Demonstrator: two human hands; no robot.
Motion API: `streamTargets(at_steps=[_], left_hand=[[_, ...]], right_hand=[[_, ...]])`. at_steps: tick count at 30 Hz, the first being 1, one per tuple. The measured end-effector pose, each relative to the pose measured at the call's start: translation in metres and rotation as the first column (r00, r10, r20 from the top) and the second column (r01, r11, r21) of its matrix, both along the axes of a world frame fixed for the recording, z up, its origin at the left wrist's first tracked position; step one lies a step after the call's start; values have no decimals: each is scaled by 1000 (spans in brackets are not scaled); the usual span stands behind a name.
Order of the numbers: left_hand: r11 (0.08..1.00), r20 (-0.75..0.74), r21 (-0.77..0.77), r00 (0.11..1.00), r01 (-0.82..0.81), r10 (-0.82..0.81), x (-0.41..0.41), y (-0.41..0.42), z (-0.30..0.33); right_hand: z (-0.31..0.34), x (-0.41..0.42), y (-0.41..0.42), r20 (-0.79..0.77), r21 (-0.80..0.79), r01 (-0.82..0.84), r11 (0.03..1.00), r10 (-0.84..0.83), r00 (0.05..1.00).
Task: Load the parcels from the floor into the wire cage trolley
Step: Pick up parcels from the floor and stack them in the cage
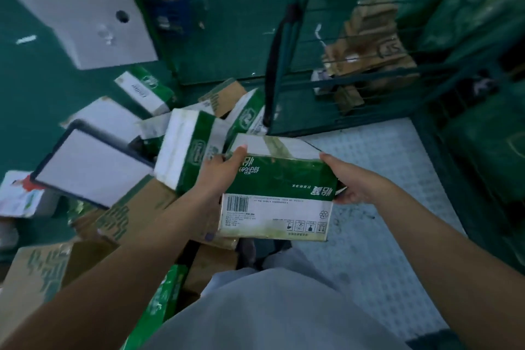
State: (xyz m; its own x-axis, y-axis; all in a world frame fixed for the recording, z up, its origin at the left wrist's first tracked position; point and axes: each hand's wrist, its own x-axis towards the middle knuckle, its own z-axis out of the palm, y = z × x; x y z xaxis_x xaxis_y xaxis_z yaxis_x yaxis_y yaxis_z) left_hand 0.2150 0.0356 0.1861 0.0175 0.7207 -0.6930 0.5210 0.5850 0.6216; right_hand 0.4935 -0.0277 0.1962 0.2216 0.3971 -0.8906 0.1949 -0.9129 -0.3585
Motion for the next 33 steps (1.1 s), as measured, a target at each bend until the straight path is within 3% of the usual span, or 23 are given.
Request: streamTargets(at_steps=[6, 12, 18, 27, 30, 33], left_hand=[[966, 68, -124, 974, 225, -218, 107, 5, -29], [837, 33, -121, 845, 533, -533, 228, -3, -27], [624, -55, -154, 624, 766, -780, 314, -6, -21], [406, -71, -198, 400, 892, -914, 410, 48, -29], [400, -53, -234, 400, 886, -915, 441, 75, -48], [444, -2, -304, 465, 843, -885, 481, 112, -76]], right_hand=[[-2, 98, -67, 14, -50, 148, 988, -147, 989], [-11, 184, -137, -7, -58, 364, 930, -365, 931], [-11, 221, -176, -111, -20, 665, 746, -663, 740], [-45, 257, -160, -243, -27, 881, 472, -858, 453], [-67, 265, -139, -271, -56, 923, 380, -896, 352], [-98, 278, -107, -280, -96, 955, 280, -928, 244]])
